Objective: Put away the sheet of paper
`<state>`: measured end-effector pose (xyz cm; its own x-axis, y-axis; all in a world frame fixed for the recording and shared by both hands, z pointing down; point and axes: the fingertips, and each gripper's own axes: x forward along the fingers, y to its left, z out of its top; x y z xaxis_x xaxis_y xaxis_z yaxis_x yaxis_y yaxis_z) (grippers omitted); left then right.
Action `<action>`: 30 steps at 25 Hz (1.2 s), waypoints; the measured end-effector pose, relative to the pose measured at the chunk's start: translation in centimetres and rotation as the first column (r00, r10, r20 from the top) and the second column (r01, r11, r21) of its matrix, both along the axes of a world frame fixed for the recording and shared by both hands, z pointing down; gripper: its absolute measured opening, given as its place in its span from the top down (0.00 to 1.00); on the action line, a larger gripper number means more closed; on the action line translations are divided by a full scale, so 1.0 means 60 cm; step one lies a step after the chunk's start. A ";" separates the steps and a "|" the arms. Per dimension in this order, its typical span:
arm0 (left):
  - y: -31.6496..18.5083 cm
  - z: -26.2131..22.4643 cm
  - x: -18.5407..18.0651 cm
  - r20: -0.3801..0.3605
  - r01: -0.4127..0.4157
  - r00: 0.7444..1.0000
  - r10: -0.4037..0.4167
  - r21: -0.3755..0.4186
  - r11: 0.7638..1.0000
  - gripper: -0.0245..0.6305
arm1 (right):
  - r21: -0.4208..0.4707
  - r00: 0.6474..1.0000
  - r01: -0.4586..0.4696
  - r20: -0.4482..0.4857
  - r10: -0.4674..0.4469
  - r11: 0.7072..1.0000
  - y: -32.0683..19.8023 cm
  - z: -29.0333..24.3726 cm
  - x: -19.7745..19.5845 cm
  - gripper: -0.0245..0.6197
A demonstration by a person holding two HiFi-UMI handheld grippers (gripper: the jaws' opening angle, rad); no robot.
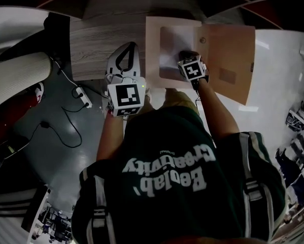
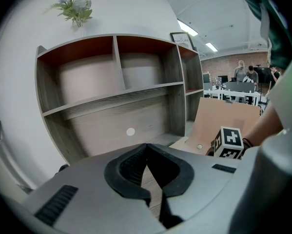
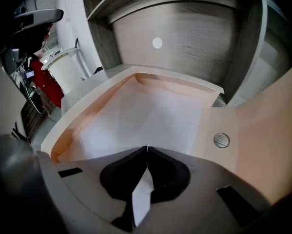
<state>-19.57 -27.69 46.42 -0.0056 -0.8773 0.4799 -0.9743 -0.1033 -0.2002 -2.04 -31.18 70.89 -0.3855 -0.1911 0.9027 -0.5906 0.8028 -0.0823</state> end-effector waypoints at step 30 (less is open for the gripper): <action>0.101 -0.154 0.015 0.048 -0.178 0.984 0.172 0.184 0.967 0.93 | 0.394 0.966 -0.188 0.238 0.098 0.900 0.063 -0.310 -0.022 0.91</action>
